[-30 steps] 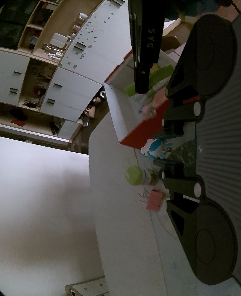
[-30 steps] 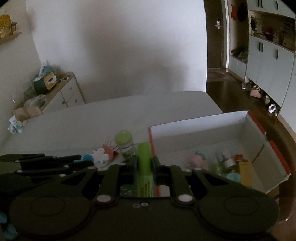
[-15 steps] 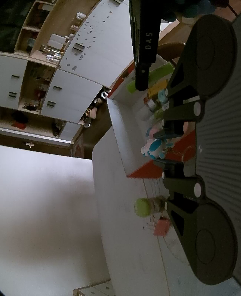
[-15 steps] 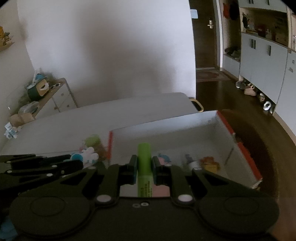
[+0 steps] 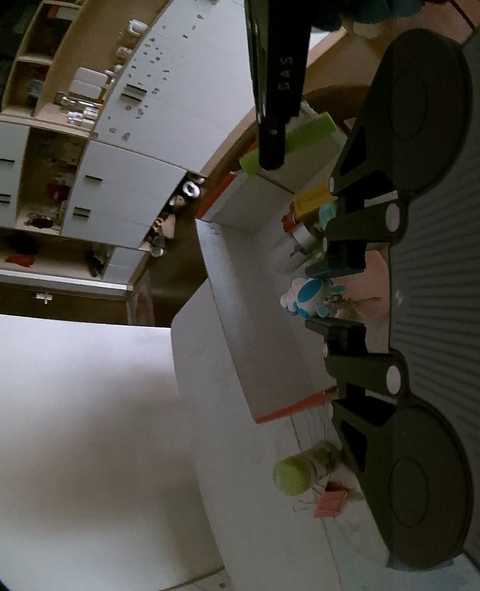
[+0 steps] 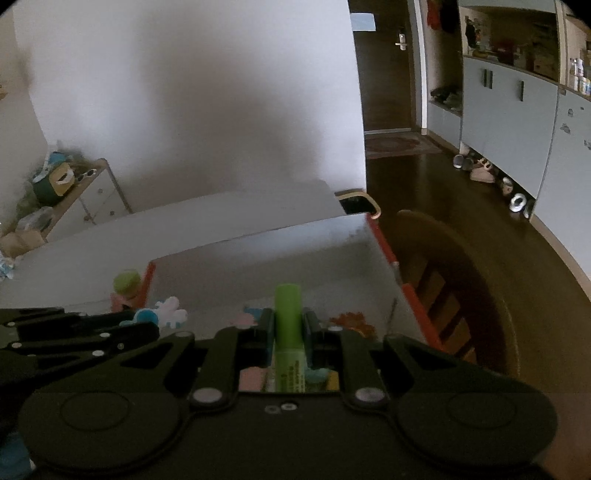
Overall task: Organize rigid objects
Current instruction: 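Carry the green highlighter and white-blue figurine over the red box with both tools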
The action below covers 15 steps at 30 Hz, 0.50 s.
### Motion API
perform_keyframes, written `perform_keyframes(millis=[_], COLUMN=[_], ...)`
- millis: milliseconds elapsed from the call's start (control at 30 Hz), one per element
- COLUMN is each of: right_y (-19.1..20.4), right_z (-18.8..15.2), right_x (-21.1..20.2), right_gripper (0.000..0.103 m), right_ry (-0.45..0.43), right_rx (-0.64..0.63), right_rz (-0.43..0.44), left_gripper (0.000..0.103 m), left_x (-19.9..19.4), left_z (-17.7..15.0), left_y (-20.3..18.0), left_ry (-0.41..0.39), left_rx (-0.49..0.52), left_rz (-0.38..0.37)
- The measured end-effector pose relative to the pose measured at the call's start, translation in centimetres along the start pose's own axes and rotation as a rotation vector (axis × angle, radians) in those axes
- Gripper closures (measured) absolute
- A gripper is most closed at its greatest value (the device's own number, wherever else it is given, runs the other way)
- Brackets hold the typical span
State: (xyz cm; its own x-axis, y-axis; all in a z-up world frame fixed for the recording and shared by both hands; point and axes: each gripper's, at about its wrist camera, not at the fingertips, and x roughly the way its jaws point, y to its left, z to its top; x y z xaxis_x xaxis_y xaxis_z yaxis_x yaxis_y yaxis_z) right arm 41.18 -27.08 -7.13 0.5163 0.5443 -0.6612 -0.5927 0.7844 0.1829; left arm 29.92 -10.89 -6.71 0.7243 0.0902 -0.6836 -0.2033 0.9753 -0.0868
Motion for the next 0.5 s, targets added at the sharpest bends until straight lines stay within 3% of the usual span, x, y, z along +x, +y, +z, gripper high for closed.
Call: perform_keyframes(millis=[500], right_y=[-2.2], right_z=[-0.5], right_x=[4.8], right_gripper=[0.088], right_ry=[0.090], right_rx=[-0.025], right_rz=[-0.017], left_gripper=[0.081], left_x=[7.0], left_z=[0.9], left_y=[-2.6], left_ry=[0.131], left_rx=[0.031], left_rz=[0.055])
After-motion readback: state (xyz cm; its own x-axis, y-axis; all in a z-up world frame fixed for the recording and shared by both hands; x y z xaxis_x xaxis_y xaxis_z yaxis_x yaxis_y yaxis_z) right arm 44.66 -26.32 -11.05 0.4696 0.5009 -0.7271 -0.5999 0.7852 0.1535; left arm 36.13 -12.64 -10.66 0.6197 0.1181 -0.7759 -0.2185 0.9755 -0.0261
